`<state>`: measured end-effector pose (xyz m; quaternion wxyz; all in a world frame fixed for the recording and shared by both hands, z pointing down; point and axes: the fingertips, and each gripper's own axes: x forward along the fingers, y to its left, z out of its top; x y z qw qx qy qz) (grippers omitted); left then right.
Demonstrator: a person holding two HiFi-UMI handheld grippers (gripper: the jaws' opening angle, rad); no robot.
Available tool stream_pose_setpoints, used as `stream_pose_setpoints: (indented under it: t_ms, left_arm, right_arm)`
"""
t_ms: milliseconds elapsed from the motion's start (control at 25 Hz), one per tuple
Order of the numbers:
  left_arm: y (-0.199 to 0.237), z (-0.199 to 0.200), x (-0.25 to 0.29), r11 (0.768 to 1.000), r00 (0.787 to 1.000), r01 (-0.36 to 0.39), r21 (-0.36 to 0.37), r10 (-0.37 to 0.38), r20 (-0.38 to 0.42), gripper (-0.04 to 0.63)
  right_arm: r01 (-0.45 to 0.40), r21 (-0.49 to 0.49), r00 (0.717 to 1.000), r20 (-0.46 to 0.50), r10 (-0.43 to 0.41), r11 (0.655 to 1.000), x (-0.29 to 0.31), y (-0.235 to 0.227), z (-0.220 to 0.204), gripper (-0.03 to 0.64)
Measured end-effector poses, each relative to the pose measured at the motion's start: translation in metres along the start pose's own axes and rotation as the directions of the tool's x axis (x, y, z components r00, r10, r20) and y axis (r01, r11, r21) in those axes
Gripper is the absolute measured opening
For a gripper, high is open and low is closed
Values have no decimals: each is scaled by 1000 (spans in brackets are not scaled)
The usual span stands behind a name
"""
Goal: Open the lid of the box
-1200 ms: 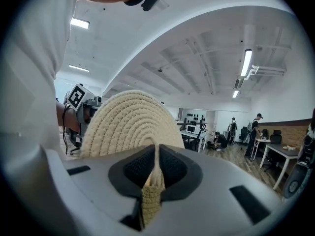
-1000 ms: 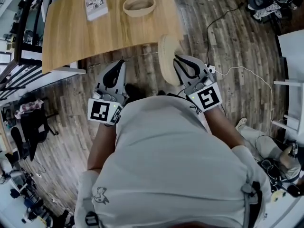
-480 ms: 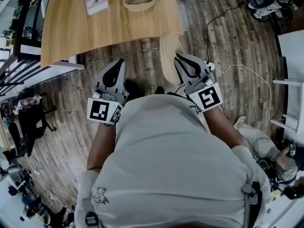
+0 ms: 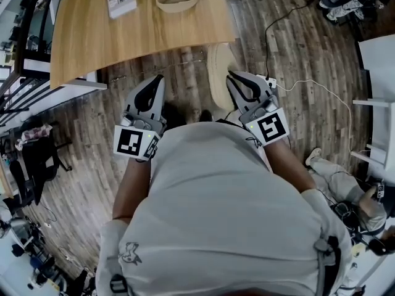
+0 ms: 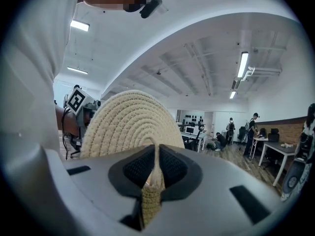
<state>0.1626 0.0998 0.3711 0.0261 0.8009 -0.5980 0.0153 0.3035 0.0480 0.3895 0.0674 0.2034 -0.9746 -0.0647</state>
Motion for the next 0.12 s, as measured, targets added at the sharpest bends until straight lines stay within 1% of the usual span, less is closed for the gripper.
stream_pose_setpoints:
  t_ms: [120]
  left_arm:
    - [-1,-2,0,1000,1000,0,-3,0,-1,6]
  right_arm:
    - [0,-4,1000,2,0,1000,-2,0,-1,35]
